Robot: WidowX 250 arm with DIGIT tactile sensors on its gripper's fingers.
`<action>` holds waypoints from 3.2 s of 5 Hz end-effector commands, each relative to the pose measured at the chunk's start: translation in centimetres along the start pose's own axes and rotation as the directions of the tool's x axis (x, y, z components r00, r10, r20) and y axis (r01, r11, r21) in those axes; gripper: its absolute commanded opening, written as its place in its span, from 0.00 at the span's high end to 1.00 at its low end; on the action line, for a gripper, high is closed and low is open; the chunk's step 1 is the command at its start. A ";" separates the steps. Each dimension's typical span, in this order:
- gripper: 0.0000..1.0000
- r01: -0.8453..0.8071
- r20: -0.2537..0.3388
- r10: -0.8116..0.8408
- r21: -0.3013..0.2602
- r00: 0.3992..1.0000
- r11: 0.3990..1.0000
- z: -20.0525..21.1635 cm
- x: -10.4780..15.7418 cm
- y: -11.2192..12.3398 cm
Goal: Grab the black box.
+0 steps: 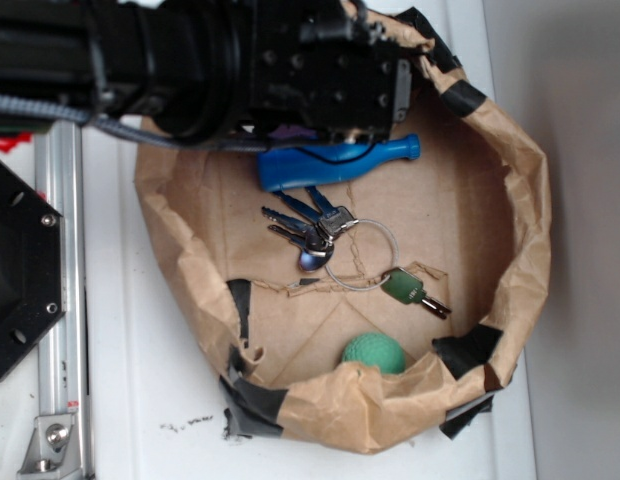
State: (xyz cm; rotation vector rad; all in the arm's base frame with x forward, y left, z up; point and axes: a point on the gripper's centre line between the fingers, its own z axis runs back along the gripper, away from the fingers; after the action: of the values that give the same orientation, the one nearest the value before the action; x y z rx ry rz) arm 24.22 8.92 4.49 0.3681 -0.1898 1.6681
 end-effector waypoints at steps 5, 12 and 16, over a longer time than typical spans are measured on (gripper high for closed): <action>1.00 -0.062 0.019 0.062 0.009 0.998 0.998 -3.0 0.4 -1.4; 1.00 0.675 -0.054 -0.722 -0.312 0.690 0.669 11.4 -3.5 -0.2; 1.00 0.867 0.111 -0.936 -0.426 0.334 0.259 12.9 -0.7 1.6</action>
State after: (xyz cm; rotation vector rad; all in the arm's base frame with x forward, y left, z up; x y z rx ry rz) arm 23.91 1.75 15.04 -0.0347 -0.1017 0.4202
